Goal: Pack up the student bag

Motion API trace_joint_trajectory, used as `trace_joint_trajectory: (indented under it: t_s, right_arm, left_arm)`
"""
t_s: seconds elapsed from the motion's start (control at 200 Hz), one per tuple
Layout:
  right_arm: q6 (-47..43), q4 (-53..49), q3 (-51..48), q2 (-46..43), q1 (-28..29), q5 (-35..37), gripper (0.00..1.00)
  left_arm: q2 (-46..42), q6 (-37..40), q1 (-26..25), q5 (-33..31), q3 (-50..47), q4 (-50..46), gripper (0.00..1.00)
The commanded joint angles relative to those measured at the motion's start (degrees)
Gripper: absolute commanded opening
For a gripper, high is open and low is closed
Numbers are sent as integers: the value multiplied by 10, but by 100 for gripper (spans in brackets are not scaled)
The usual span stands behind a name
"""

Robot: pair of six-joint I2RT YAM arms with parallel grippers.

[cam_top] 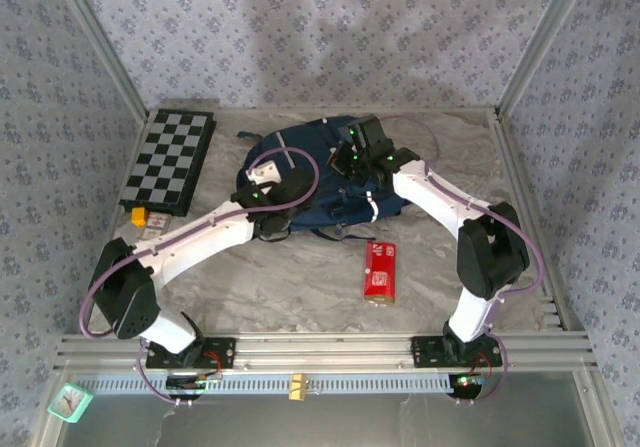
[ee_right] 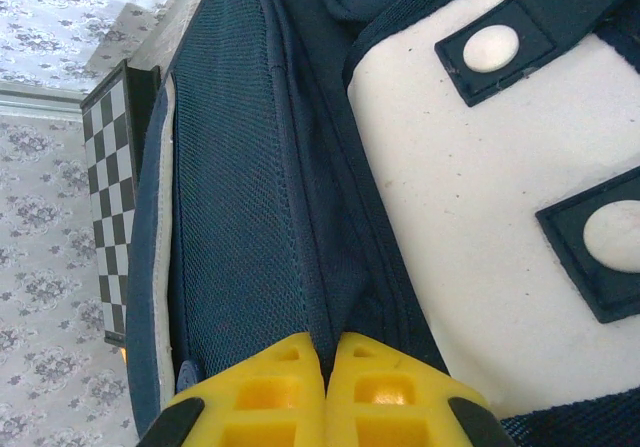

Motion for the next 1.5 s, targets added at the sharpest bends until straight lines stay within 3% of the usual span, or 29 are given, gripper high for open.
trace_joint_trajectory:
  t_s: [0.0,0.155,0.36,0.56,0.68,0.9,1.289,1.494]
  right_arm:
    - [4,49,18,-19,-2,-6,0]
    - [3,47,20,-18,-3,-6,0]
    - [7,50,22,-11,-2,-11,0]
    - [6,47,28,-7,1,-10,0]
    - [6,48,27,-4,2,-11,0]
    - [4,46,23,-5,-1,-11,0]
    - [-16,28,20,-15,-14,-8,0]
    - [-14,31,6,-30,-33,-33,0]
  left_arm:
    - [9,109,4,32,33,30,73]
    - [20,178,19,88,50,41,70]
    - [30,135,40,114,46,27,62]
    - [49,154,51,147,27,101,54]
    - [59,162,64,122,44,95,48]
    - [45,137,99,131,11,115,26]
    - [-39,223,124,141,-81,154,0]
    - [-45,257,150,149,-92,120,0]
